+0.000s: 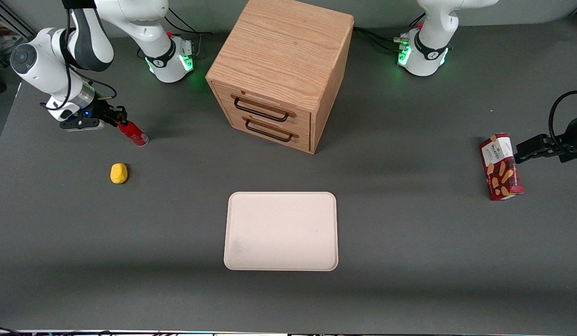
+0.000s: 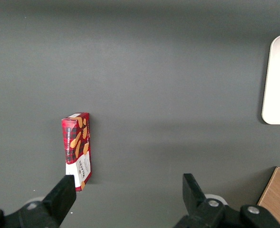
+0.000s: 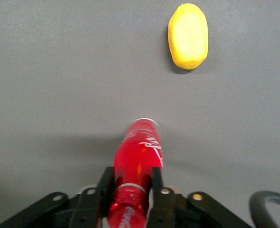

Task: Place coke bottle on tray
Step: 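Close the right gripper around the bottle's body, then lift the bottle and pull it back toward the right arm base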

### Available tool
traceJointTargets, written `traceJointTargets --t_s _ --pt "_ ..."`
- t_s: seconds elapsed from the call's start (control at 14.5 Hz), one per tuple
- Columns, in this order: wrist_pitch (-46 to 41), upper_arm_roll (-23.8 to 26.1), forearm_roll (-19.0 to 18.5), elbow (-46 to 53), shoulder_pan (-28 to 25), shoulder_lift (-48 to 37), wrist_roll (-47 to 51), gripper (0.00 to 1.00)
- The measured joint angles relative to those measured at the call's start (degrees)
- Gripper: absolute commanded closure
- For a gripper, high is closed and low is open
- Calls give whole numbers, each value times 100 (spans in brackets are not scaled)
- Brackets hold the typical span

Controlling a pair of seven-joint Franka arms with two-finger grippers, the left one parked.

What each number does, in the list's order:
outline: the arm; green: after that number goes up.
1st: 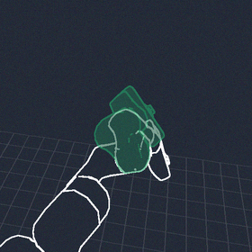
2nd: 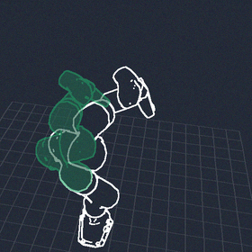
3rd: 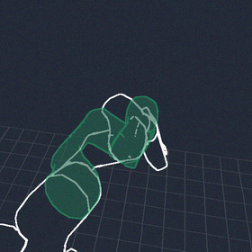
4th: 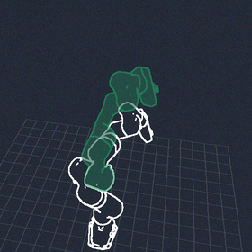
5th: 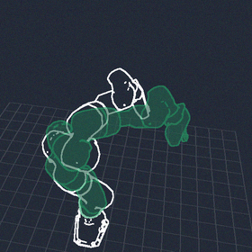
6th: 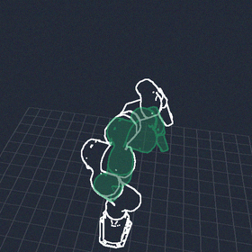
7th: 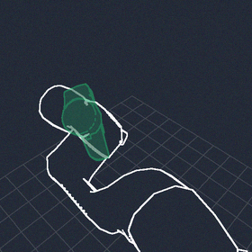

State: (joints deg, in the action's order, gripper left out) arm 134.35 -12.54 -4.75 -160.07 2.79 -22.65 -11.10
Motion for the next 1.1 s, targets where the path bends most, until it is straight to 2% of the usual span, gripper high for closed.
traceJointTargets --t_s 0.34,0.69,0.89,1.1 --pt "-96 0 0 25 -2 1 0 100" --pt "-675 21 0 437 -4 -26 0 100" --pt "-1224 39 0 952 -11 -81 -1 100" --pt "-2180 238 -1 1845 -23 -133 -6 100"
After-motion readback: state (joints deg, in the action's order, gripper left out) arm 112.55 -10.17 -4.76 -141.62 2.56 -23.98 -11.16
